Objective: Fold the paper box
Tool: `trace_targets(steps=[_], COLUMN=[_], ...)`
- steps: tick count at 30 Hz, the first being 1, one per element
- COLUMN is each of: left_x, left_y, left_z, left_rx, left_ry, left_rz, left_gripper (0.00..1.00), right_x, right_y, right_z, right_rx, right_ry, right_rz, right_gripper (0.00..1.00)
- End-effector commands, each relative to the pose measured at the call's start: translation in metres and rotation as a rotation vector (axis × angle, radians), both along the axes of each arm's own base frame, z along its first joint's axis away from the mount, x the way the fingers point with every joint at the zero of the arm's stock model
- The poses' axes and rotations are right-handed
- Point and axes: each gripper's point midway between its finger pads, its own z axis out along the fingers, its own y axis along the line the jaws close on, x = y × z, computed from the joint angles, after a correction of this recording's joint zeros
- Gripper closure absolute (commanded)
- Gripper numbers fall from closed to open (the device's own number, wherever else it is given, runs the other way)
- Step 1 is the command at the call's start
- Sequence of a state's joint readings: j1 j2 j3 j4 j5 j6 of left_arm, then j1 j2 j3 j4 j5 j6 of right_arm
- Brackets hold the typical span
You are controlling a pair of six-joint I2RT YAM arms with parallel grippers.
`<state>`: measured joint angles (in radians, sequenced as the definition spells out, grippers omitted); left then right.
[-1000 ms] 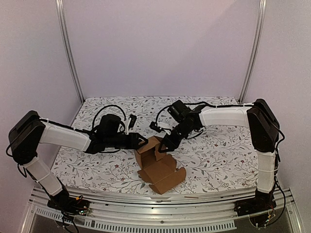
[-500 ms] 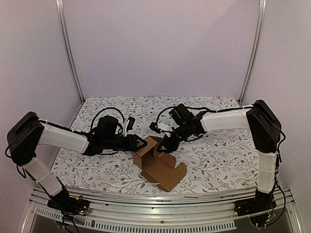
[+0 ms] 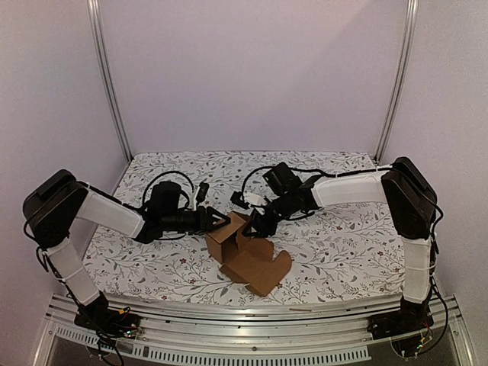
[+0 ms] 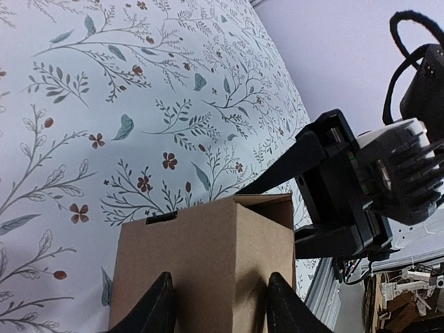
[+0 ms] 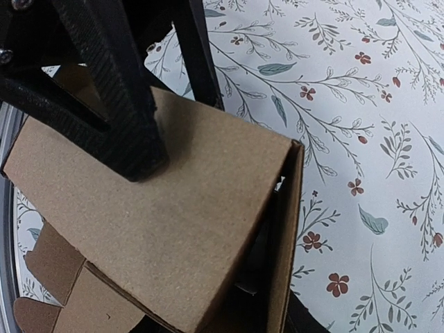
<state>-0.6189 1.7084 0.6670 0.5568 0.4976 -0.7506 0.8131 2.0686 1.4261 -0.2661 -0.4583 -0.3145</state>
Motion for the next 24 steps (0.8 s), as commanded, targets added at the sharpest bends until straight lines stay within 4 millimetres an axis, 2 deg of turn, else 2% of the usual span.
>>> trace_targets(steps=[1,4,12,15,24], left_x=[0.004,0.009,0.026,0.031,0.033], left_y=[-0.003,-0.005,-0.011,-0.014,-0.012], left_z=[-0.002,0.008,0.017,0.019,0.014], left_rx=[-0.103,-0.221,-0.426,-0.449,-0.427], left_ry=[0.056,0.071,0.149,0.155,0.189], left_rz=[-0.028,-0.046,-0.053,-0.046,0.016], left_gripper=[0.56,0.56,0.59,0.6,0.61], right_x=[0.018,0.025,0.026,0.03,0.055], right_y=[0.015,0.013,0.018,0.016,0.017], right_z=[0.005,0.007,0.014,0.018,0.038], right_rx=[0.038,0.042,0.072,0.075,0.104], right_ry=[-0.082,-0.119,-0.161,-0.191,-0.212], right_rz=[-0.058,-0.101,-0.061,-0.077,-0.235], right_gripper=[0.6,0.61,0.67,0.69,0.85])
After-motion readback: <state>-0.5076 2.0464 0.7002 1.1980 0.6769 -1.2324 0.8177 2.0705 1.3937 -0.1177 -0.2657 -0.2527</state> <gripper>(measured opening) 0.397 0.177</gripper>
